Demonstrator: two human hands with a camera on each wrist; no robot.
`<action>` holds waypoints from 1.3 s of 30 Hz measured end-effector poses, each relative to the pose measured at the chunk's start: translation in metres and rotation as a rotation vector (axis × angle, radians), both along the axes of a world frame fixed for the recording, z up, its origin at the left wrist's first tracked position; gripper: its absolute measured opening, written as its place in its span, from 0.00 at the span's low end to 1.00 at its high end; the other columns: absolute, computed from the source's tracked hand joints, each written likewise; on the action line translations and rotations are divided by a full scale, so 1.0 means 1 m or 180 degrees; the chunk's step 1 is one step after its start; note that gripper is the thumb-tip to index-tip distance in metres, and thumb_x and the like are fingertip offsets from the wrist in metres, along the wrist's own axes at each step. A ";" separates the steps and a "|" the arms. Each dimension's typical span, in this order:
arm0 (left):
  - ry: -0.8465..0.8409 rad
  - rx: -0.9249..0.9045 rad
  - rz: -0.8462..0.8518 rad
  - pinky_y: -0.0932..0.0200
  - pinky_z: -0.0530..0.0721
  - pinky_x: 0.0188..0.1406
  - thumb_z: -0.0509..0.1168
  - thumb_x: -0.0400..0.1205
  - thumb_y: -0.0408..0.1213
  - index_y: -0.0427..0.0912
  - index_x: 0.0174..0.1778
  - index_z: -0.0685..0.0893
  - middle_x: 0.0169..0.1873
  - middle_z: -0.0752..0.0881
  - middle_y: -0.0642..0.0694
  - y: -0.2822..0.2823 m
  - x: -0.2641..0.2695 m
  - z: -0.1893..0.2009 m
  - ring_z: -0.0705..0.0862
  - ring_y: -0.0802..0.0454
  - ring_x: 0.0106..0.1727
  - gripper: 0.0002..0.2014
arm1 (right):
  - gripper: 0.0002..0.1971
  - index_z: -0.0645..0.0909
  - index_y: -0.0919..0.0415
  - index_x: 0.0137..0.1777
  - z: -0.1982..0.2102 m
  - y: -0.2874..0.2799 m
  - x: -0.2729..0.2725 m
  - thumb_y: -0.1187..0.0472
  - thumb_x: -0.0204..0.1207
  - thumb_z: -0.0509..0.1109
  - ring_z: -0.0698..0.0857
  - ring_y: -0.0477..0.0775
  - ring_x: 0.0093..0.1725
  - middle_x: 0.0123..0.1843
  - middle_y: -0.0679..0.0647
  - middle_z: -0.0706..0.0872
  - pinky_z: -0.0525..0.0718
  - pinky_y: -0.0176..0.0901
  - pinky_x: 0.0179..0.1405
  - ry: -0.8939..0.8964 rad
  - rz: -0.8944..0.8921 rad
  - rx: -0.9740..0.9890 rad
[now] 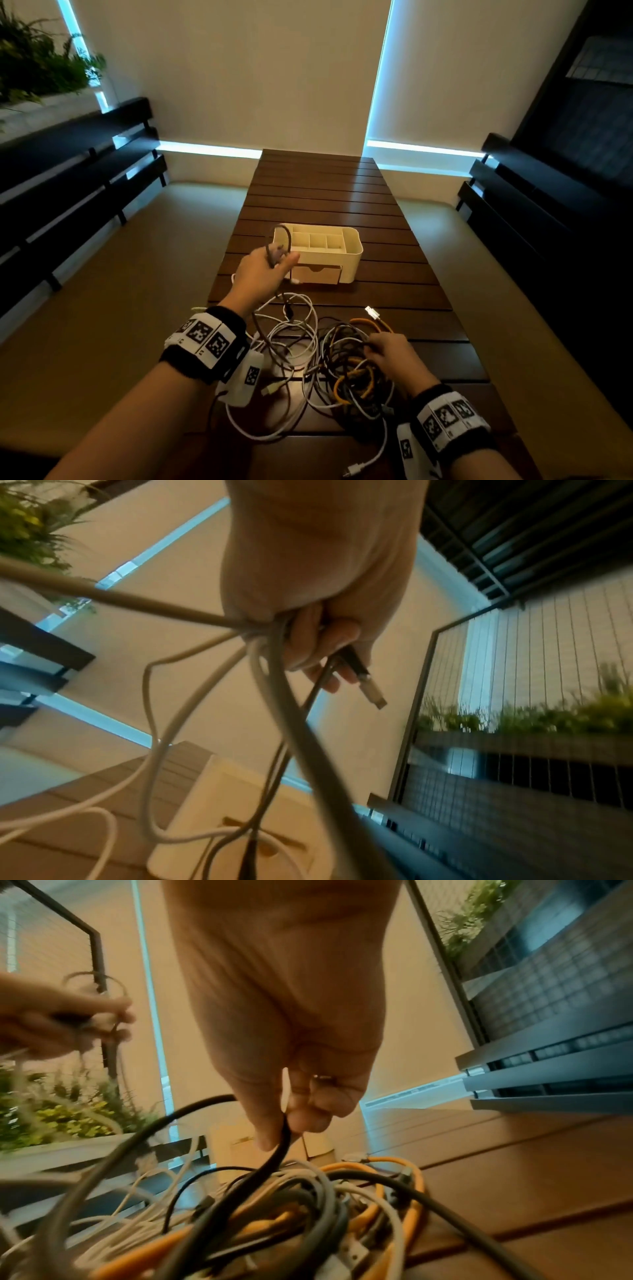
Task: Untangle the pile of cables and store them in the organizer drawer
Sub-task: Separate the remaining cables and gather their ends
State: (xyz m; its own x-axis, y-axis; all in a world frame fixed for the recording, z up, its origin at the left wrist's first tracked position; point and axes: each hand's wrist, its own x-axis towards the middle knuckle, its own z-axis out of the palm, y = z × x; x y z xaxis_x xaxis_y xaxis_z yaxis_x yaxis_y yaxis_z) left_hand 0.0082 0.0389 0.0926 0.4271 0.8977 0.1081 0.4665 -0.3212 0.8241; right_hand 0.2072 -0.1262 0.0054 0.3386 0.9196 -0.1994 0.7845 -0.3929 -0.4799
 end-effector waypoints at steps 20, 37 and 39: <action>0.1649 0.0418 -0.0144 0.55 0.78 0.48 0.60 0.84 0.32 0.41 0.62 0.72 0.59 0.73 0.38 -0.022 -0.002 -0.011 0.80 0.45 0.48 0.11 | 0.08 0.82 0.58 0.52 0.013 0.032 -0.056 0.64 0.78 0.63 0.77 0.48 0.50 0.52 0.51 0.79 0.77 0.38 0.48 -0.0510 0.0595 0.1348; 0.1923 0.0501 0.0090 0.54 0.76 0.42 0.62 0.83 0.46 0.40 0.49 0.81 0.47 0.85 0.42 -0.030 -0.007 0.010 0.83 0.44 0.48 0.12 | 0.08 0.76 0.55 0.57 0.003 0.039 -0.051 0.57 0.82 0.59 0.73 0.54 0.64 0.59 0.50 0.79 0.70 0.49 0.60 -0.0709 -0.0307 0.0852; 0.1289 -0.0011 0.0121 0.57 0.75 0.36 0.60 0.84 0.50 0.40 0.42 0.81 0.37 0.83 0.43 -0.026 -0.002 0.008 0.80 0.46 0.40 0.16 | 0.07 0.74 0.55 0.57 0.031 0.040 -0.047 0.56 0.82 0.59 0.71 0.55 0.66 0.59 0.53 0.78 0.66 0.53 0.66 -0.0021 -0.1519 0.1196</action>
